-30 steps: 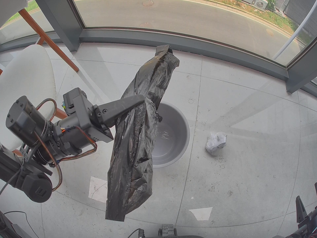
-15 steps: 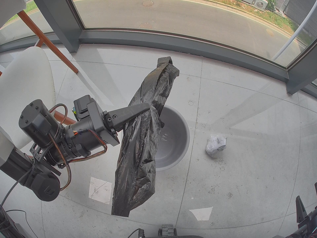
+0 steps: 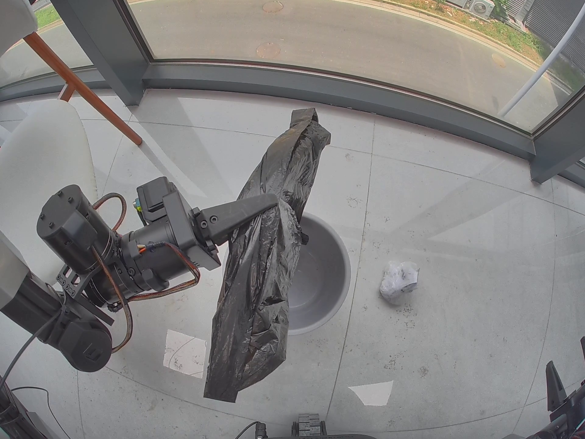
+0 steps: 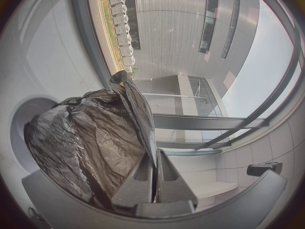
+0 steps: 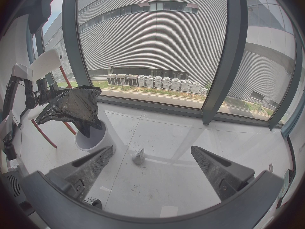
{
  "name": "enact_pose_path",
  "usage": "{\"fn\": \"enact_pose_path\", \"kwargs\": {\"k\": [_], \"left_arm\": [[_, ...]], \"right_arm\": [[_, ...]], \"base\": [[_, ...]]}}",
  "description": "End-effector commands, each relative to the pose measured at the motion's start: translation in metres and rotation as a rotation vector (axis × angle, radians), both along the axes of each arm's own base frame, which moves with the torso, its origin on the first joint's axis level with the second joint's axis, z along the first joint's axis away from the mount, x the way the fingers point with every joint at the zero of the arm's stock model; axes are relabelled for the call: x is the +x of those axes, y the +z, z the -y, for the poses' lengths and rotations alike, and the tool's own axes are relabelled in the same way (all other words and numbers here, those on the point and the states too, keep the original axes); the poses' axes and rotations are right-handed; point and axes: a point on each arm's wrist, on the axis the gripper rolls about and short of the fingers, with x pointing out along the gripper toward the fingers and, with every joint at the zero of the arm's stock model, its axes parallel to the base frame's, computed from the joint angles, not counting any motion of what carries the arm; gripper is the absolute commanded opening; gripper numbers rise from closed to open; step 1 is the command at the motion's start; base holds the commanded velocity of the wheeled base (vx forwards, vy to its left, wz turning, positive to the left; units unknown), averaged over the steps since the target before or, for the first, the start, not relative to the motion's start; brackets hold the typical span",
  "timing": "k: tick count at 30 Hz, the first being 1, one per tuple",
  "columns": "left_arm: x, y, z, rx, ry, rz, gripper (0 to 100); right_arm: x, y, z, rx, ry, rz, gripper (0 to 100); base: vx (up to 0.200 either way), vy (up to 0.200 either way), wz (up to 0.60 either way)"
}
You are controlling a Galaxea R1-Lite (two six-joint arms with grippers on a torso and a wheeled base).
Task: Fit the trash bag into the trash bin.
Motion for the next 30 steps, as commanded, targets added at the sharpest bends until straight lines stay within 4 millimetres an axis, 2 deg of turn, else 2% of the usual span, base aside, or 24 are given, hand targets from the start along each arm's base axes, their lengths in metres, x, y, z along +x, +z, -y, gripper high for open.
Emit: {"fn": "enact_pose_path", "kwargs": {"k": [1,9,15,16,19,21,22,25,26,28,30], "left_arm": [[0.003,-0.008,0.002,0.023,0.014,0.023,0],[-0.008,-0.020,0.000,0.059,-0.016,-0.015,0],[-0.028,-0.035,-0.007,0.151,-0.040,0.043,0],[-0.036,-0.045,-0.008,0.203,-0.050,0.073,0],[-0.045,-0.065,-0.007,0.310,-0.060,0.104,0],[-0.045,-0.071,-0.007,0.351,-0.053,0.106,0],[-0.042,-0.076,-0.006,0.412,-0.021,0.126,0],[-0.031,-0.073,-0.002,0.479,0.136,0.140,0],[-0.022,-0.066,0.007,0.503,0.283,0.126,0],[-0.016,-0.058,0.024,0.524,0.424,0.111,0],[-0.014,-0.058,0.031,0.556,0.515,0.092,0]], "right_arm": [[0.001,-0.005,0.000,0.000,0.001,-0.017,100],[0.001,-0.005,0.000,0.000,0.001,-0.018,100],[0.001,-0.005,0.000,0.000,0.001,-0.017,100],[0.001,-0.005,0.000,0.000,0.001,-0.017,100],[0.001,-0.005,0.000,0.000,0.001,-0.017,100],[0.001,-0.005,0.000,0.000,0.001,-0.017,100],[0.001,-0.005,0.000,-0.002,-0.005,-0.018,100],[0.001,-0.005,0.000,0.000,-0.005,-0.017,100],[0.001,-0.005,0.000,-0.002,-0.005,-0.017,100],[0.001,-0.005,0.000,0.000,-0.005,-0.015,100],[0.001,-0.005,0.000,-0.002,-0.005,-0.017,100]], "base": [[0.000,0.000,0.00],[0.000,0.000,0.00],[0.000,0.000,0.00],[0.000,0.000,0.00],[0.000,0.000,0.00],[0.000,0.000,0.00],[0.000,0.000,0.00],[0.000,0.000,0.00],[0.000,0.000,0.00],[0.000,0.000,0.00],[0.000,0.000,0.00]]}}
